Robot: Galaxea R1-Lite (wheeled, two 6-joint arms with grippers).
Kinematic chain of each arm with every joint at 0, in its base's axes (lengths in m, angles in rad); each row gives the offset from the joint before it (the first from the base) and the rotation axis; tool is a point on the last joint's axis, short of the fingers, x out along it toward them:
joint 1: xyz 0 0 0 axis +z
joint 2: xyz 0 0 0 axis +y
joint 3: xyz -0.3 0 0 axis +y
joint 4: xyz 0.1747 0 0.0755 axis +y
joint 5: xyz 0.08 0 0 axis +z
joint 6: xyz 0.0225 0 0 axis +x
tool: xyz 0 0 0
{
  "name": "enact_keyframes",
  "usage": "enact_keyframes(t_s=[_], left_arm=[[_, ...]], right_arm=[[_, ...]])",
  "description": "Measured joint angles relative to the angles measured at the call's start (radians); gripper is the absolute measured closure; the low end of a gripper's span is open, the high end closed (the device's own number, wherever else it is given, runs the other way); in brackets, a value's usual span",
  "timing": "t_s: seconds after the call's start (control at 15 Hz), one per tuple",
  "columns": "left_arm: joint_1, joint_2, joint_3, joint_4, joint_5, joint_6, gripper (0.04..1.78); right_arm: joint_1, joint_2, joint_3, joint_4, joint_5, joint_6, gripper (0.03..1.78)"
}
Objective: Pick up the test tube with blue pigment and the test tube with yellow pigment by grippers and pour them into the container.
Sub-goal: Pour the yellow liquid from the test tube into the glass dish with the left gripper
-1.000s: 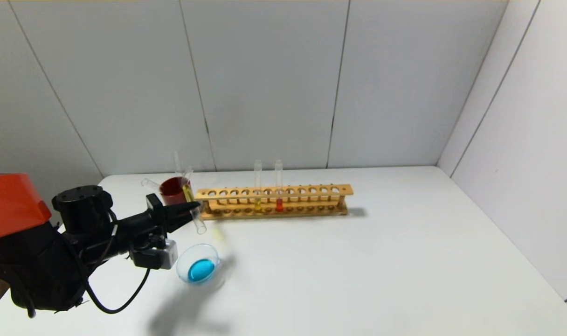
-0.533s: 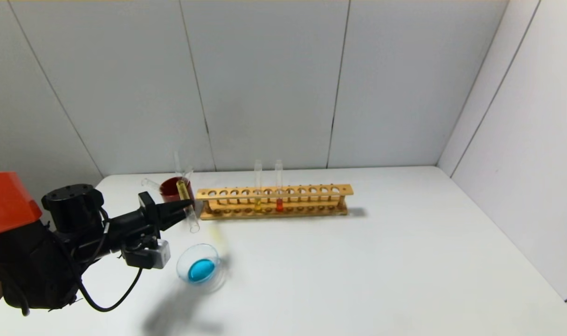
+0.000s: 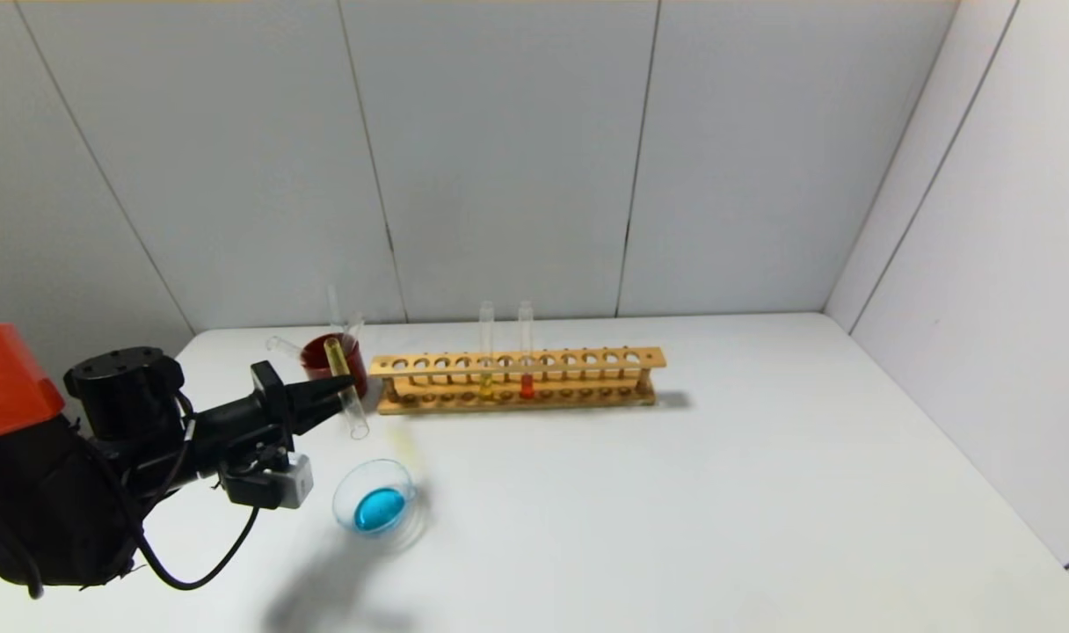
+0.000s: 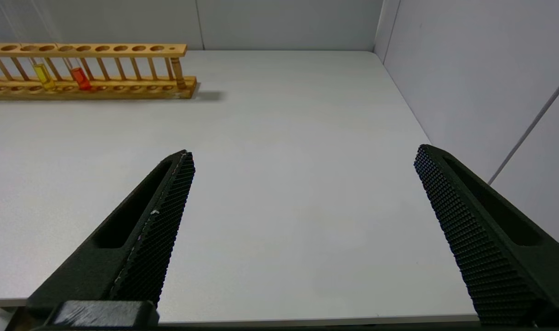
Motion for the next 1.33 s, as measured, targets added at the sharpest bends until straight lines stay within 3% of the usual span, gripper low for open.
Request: enact_keyframes(t_s=[0.67,1.07,1.33], left_arm=[[0.017,-0.019,0.025,0.001,-0.001,0.05,1.51],[0.066,0.016,0.02,-0.043,-0.081,0.116,1.51],[0.079,0.041,0.017,-0.074,-0.074,0.11,1.51]], right_arm=[[0.0,0.0,0.0,0.0,0.0,0.0,0.06],[0.0,0.0,0.0,0.0,0.0,0.0,0.06],[0.0,0.0,0.0,0.0,0.0,0.0,0.06]])
